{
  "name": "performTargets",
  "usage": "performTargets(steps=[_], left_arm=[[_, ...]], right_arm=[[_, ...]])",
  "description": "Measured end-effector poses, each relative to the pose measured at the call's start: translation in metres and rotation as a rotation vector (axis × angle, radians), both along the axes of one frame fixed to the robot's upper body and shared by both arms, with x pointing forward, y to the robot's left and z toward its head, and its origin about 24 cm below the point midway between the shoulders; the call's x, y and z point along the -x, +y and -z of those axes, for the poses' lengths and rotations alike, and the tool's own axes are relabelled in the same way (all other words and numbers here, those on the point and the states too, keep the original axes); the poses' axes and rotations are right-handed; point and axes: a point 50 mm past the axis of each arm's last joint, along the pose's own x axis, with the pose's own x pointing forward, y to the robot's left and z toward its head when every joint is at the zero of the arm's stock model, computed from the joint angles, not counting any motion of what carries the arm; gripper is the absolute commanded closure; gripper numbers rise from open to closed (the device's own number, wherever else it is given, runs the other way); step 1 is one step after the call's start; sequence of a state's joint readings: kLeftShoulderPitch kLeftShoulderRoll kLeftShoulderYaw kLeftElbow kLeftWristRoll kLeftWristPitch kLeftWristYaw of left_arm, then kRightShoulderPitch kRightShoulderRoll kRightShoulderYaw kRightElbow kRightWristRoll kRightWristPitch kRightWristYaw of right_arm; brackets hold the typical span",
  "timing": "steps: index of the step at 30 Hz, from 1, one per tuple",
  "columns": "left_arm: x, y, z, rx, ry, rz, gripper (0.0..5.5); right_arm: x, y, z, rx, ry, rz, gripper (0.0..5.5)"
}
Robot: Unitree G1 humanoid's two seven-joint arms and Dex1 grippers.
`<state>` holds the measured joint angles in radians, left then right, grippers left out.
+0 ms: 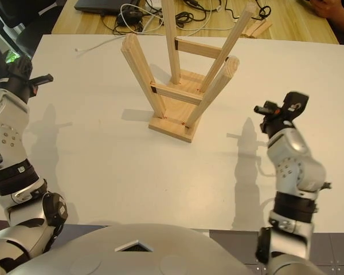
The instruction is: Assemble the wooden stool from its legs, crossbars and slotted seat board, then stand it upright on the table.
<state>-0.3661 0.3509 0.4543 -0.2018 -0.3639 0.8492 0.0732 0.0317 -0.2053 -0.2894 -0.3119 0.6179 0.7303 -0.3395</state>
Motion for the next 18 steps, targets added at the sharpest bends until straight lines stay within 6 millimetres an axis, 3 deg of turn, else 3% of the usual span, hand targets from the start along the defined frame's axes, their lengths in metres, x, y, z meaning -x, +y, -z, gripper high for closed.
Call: performTargets(steps=[2,3,5,8,12,18], left_arm=[[-0.003,-0.005,0.008,0.032,0.017,0.022,5.47],[-0.007,-0.018,0.011,0.058,0.023,0.083,5.47],[-0.016,-0.059,0.018,0.094,0.052,0.268,5.47],[-0.026,-0.131,0.012,0.160,0.038,0.608,5.47],[-0.020,-0.190,0.006,0.242,0.051,0.908,5.47],[-0.006,-0.189,-0.021,0.388,-0.057,0.932,5.47]], right_arm=[[0.011,0.023,0.001,-0.040,0.038,0.027,5.50],[0.012,0.030,-0.006,-0.043,0.023,0.026,5.50],[0.013,0.043,-0.013,-0.063,0.007,-0.004,5.50],[0.006,0.059,-0.022,-0.101,-0.030,-0.035,5.50],[-0.010,0.083,-0.046,-0.258,-0.174,-0.141,5.50],[-0.009,0.077,-0.057,-0.507,-0.272,-0.159,5.50]])
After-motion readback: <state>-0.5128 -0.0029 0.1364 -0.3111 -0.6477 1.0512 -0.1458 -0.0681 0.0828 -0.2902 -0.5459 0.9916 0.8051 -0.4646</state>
